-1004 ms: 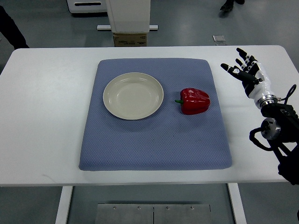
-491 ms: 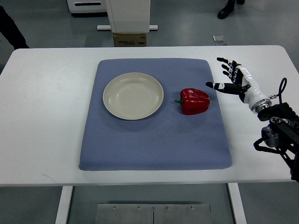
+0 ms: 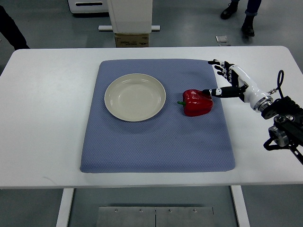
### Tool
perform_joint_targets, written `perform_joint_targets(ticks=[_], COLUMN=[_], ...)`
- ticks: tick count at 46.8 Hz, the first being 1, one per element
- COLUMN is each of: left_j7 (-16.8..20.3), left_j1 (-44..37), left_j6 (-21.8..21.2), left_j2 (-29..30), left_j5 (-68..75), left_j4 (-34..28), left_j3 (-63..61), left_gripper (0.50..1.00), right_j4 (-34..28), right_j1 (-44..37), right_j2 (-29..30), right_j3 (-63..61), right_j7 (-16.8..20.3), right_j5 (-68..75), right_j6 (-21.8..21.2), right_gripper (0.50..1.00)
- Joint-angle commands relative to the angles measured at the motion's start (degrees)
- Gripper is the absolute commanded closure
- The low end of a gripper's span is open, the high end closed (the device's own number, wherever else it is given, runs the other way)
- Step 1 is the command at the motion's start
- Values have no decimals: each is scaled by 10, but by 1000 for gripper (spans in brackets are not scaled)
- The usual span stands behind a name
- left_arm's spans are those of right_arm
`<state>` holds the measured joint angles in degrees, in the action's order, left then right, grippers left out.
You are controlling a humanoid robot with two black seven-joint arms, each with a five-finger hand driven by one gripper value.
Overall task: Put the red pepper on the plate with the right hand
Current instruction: 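Reach the right hand toward the red bell pepper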
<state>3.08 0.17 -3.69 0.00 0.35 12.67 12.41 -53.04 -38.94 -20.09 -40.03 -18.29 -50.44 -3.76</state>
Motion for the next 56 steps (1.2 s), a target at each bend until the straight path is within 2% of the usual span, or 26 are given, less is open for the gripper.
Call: perform_joint_targets(ticks=[1, 10, 27, 38, 56], left_j7=[0, 0, 0, 0, 0], left_j1=[0, 0, 0, 0, 0], left_j6=[0, 0, 0, 0, 0], left_j2=[0, 0, 0, 0, 0], left_j5=[0, 0, 0, 0, 0], left_j4=[0, 0, 0, 0, 1], left_j3=[0, 0, 0, 0, 0], left_gripper=[500, 500, 500, 500, 500], right_j4=[-13, -42, -35, -25, -10], right_j1=[-2, -6, -25, -28, -32], right_j2=[-6, -14, -11, -7, 0], right_j3=[10, 36, 74, 76, 104], right_j7=[0, 0, 5, 22, 29], right_j5=[-8, -24, -54, -54, -62], right_j6=[-15, -20, -16, -14, -11], right_gripper=[502, 502, 505, 513, 563])
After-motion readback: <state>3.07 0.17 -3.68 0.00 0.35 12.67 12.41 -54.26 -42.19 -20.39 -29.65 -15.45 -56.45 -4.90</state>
